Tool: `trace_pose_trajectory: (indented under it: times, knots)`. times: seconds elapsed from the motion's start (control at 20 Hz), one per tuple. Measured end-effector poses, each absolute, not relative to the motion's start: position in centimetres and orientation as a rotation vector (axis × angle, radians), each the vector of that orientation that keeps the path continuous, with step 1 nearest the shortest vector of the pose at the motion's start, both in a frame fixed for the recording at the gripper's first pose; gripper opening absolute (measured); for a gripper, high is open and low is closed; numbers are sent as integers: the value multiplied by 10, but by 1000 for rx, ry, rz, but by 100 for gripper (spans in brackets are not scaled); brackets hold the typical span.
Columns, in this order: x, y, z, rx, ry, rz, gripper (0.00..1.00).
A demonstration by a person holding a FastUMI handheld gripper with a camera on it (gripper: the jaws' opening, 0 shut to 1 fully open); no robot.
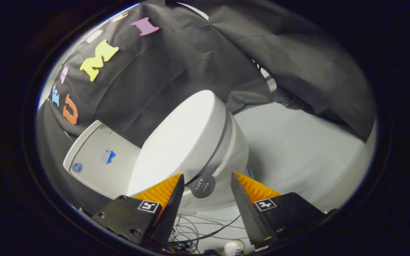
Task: Open the toilet lid.
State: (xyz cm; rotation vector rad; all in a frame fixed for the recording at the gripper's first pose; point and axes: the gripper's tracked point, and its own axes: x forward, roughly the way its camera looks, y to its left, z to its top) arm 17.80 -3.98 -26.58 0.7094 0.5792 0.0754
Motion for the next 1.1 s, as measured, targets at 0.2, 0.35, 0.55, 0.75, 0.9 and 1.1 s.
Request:
trace_pose_trajectory:
  times: [0.2,0.35,0.55,0.75,0.9,1.1]
  knots:
    - [184,-31,-281,732,632,89,69]
    - [185,-28,-279,798,641,121,58]
    - [185,-31,-279,796,642,134,39]
    - [187,-33,-271,886,626,140,24]
    - [187,-33,-266,974,632,143,11]
    - [186,-31,-266,994,666,108,8]
